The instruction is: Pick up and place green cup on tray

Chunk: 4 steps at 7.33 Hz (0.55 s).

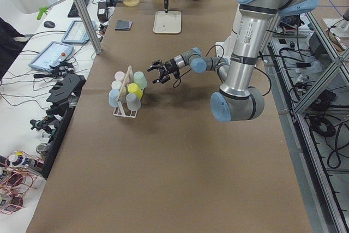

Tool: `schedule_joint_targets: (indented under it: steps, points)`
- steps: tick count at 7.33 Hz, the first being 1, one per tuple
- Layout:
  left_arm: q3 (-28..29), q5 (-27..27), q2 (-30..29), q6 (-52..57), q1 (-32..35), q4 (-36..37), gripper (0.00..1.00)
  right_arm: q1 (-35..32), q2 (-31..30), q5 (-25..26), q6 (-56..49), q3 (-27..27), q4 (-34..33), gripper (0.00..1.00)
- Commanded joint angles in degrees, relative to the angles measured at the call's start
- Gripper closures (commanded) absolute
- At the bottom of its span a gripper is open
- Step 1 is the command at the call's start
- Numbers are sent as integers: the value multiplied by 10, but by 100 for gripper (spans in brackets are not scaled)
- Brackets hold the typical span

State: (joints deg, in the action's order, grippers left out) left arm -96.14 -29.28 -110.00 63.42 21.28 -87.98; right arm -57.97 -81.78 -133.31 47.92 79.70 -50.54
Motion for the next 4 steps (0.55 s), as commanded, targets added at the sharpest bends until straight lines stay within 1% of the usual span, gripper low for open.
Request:
schedule_joint_targets:
  steps: [1,2,3,4]
  points:
    - [24,15,-11,1,3,-4,2,1,0,2,0,-1,0,57]
    - [32,17,-15,1,10,-4,2,1,1,2,-1,-1,0,71]
    - [51,30,-23,2,13,-4,2,1,1,1,-1,2,1,91]
    - [68,42,-32,17,17,-6,2,1,0,1,-1,4,1,100]
